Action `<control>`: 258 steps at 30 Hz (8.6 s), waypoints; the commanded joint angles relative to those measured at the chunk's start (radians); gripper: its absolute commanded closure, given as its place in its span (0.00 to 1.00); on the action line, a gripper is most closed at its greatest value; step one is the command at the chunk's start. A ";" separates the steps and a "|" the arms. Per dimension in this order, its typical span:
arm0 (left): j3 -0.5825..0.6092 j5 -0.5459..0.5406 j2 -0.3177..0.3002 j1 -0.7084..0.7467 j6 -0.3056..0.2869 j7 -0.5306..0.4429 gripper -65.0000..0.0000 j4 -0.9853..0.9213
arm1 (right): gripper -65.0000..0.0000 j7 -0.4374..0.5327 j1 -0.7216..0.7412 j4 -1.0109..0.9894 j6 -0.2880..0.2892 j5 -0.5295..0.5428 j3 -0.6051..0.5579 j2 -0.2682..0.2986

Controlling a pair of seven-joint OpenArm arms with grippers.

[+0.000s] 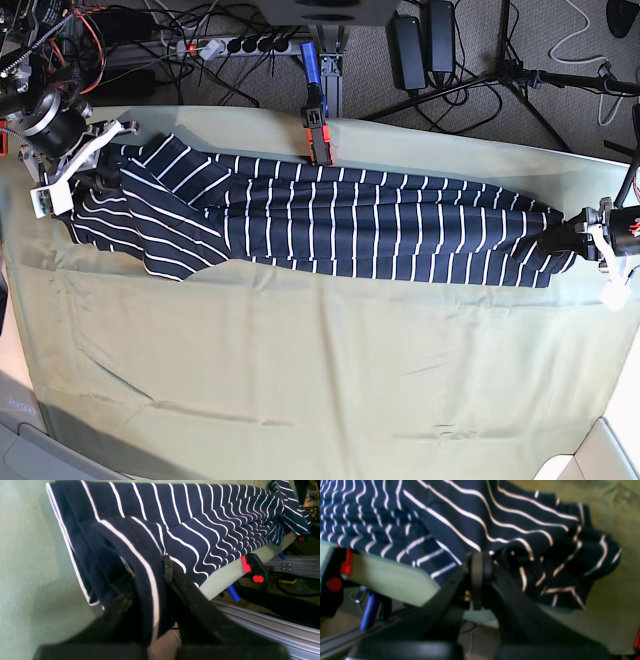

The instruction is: Fold the T-shirt properly

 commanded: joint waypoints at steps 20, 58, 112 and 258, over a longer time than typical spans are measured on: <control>-0.010 -0.013 -0.028 -0.017 -0.023 -0.077 0.97 0.012 | 1.00 -0.013 -0.039 0.018 0.039 0.050 0.008 -0.003; -0.010 0.340 -0.028 -0.019 -0.023 -0.332 0.52 0.012 | 0.84 0.084 0.105 0.041 0.038 0.030 0.098 0.000; -0.010 0.490 0.137 0.014 -0.023 -0.397 1.00 -0.035 | 1.00 0.159 0.221 -0.255 0.037 -0.111 -0.235 0.000; 0.242 0.713 0.537 0.008 -0.023 -0.336 1.00 0.510 | 0.37 -0.027 0.365 -0.449 0.035 0.023 0.234 0.058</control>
